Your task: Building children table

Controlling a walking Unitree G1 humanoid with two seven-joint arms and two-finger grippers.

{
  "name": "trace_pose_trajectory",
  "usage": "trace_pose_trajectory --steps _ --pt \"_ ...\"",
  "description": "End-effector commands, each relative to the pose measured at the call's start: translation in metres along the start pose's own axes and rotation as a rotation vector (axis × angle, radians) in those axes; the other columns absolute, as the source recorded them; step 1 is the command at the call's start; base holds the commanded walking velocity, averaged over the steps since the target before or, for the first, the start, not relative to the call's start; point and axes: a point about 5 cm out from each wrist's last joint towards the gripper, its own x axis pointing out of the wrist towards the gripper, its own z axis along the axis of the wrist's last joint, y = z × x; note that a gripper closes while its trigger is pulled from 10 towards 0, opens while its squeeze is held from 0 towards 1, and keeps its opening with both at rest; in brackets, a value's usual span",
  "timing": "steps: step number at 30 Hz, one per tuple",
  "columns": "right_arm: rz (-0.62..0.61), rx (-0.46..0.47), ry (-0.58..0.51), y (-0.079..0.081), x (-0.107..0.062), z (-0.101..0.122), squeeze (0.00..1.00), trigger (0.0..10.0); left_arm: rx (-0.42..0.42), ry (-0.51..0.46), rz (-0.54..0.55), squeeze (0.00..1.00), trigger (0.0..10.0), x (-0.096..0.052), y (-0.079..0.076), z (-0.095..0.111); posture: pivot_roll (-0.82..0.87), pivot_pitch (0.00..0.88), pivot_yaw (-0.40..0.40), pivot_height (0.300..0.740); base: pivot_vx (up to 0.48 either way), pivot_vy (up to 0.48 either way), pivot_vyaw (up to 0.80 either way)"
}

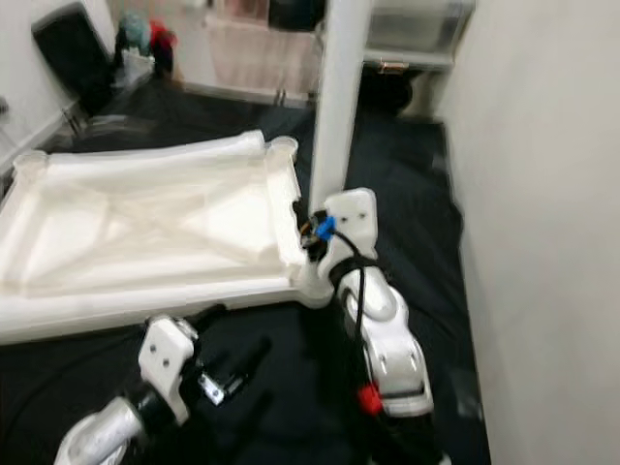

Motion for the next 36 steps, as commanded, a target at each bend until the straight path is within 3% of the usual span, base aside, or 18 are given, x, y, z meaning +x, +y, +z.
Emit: trace_pose_trajectory --steps 1,4,5,9,10,13,15,17,20,25,26,28,29,32,33,34,35,36 --pt "-0.059 0.027 0.23 -0.007 -0.008 -0.047 0.0 0.8 -0.008 0.006 0.01 0.0 10.0 0.003 0.004 -0.004 -0.06 0.001 -0.03 0.74 0.0 0.0 0.0" --pt "-0.105 0.037 0.244 -0.005 -0.01 -0.048 0.0 0.8 -0.006 0.001 0.013 0.0 10.0 0.005 0.006 -0.004 -0.06 0.001 -0.03 0.74 0.0 0.0 0.0" --pt "-0.129 0.06 0.255 -0.005 -0.011 -0.048 0.0 10.0 -0.006 0.0 0.018 0.0 10.0 0.005 0.008 -0.004 -0.06 0.022 -0.028 0.74 0.0 0.0 0.0" --pt "-0.051 0.12 0.195 -0.005 -0.011 -0.04 0.0 10.0 -0.008 -0.012 0.017 0.0 10.0 0.002 0.008 -0.002 -0.06 0.063 -0.015 0.74 0.0 0.0 0.0" --pt "0.068 0.145 0.162 0.001 -0.011 -0.036 1.0 10.0 -0.006 -0.015 0.015 0.0 10.0 0.0 0.007 0.0 -0.06 0.121 0.005 0.74 0.0 0.0 0.0" --pt "0.46 0.186 0.14 0.018 -0.021 -0.026 1.0 10.0 -0.002 -0.021 0.011 0.0 10.0 -0.004 0.005 0.005 -0.06 0.129 0.002 0.74 0.0 0.0 0.0" --pt "0.527 0.19 0.146 0.02 -0.024 -0.024 1.0 10.0 -0.002 -0.022 0.011 0.0 10.0 -0.004 0.004 0.006 -0.06 0.129 0.002 0.74 0.0 0.0 0.0" --pt "0.751 0.064 0.109 0.0 -0.033 -0.007 1.0 10.0 -0.01 -0.03 0.0 0.0 10.0 -0.007 0.0 0.012 -0.06 0.211 0.025 0.74 0.0 0.0 0.0" --pt "0.746 0.048 0.073 -0.026 -0.024 0.011 1.0 10.0 -0.015 -0.033 -0.003 0.0 10.0 -0.011 -0.003 0.017 -0.04 0.25 0.024 0.74 0.0 0.0 0.0" --pt "0.859 -0.016 0.068 -0.046 -0.02 0.027 1.0 10.0 -0.018 -0.032 -0.016 0.0 10.0 -0.021 -0.009 0.026 -0.02 0.299 0.03 0.74 0.0 0.0 0.0" --pt "0.889 -0.031 0.072 -0.05 -0.02 0.03 0.39 10.0 -0.018 -0.032 -0.016 0.0 10.0 -0.022 -0.01 0.027 -0.01 0.315 0.029 0.74 0.0 0.0 0.0" --pt "0.917 -0.039 0.077 -0.053 -0.021 0.033 0.39 10.0 -0.019 -0.032 -0.015 0.0 10.0 -0.024 -0.012 0.028 0.0 0.319 0.026 0.74 0.0 0.0 0.0" --pt "0.942 -0.047 0.081 -0.056 -0.02 0.036 0.0 10.0 -0.02 -0.032 -0.016 0.0 10.0 -0.025 -0.013 0.03 0.01 0.331 0.03 0.74 0.0 0.0 0.0" --pt "0.996 -0.066 0.069 -0.066 -0.012 0.05 0.0 10.0 -0.023 -0.027 -0.021 0.0 10.0 -0.03 -0.016 0.034 0.01 0.354 0.029 0.74 0.0 0.0 0.0" --pt "1.012 -0.07 0.059 -0.069 -0.009 0.055 0.0 6.9 -0.024 -0.025 -0.021 0.0 10.0 -0.031 -0.017 0.035 0.02 0.364 0.033 0.74 0.0 0.0 0.0" --pt "1.012 -0.07 0.059 -0.069 -0.009 0.055 0.0 6.9 -0.024 -0.025 -0.021 0.0 10.0 -0.031 -0.017 0.035 0.02 0.364 0.033 0.74 0.0 0.0 0.0" --pt "1.032 -0.066 0.035 -0.072 -0.006 0.065 0.0 0.0 -0.026 -0.022 -0.021 0.0 10.0 -0.032 -0.018 0.037 0.02 0.374 0.035 0.74 0.0 0.0 0.0" --pt "1.041 -0.06 0.022 -0.073 -0.004 0.07 0.0 0.0 -0.026 -0.021 -0.02 0.0 10.0 -0.033 -0.019 0.038 0.02 0.377 0.035 0.74 0.0 0.0 0.0"
